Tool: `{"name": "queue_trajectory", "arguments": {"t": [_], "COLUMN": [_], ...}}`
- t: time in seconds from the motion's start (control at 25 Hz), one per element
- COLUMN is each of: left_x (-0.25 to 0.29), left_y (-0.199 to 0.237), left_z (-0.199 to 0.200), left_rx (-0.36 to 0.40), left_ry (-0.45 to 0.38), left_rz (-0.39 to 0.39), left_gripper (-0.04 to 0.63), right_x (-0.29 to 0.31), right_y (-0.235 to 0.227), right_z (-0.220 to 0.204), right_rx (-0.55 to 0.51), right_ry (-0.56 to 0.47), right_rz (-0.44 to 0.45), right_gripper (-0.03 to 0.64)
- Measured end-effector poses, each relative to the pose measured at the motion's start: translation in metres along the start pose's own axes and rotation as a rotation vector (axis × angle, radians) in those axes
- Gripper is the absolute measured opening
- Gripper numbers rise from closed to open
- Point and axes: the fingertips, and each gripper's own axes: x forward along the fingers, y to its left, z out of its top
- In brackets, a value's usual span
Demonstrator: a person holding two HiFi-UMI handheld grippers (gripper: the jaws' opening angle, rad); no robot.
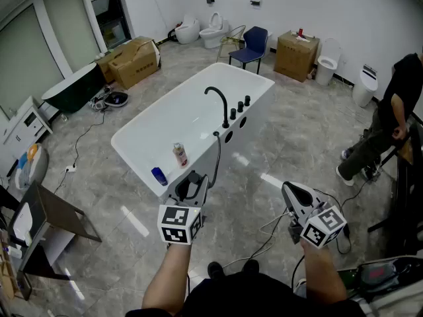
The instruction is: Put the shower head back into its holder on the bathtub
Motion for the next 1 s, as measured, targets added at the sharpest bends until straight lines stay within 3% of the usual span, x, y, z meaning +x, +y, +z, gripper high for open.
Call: {"name": "queue_trajectory", "arguments": {"t": [0.2,0.68,1.0], "left_x": [-0.011,-0.037,-0.046], "left_y": [0.007,0.039,0.060], "left_z": [0.003,-0.014,-0.011], "left_rx": [0.028,-0.016,-0.018], "left_ry": [-0.022,-0.027,-0.045], "left_rz": [-0.020,-0.023,-0.048], "left_gripper": [0.153,0.153,0.153], "right_x": [0.014,0.045,0.051], "right_y": [0.020,0.067,0.066], "right_z": [0.000,-0.009,-0.003], "right_rx": [-0.020,-0.026,-0.004], "right_ry": [-0.003,0.041,0.053], "right_rz": [0.021,0.077,0.015], "right_gripper": [0.015,0.017,0.017]}}
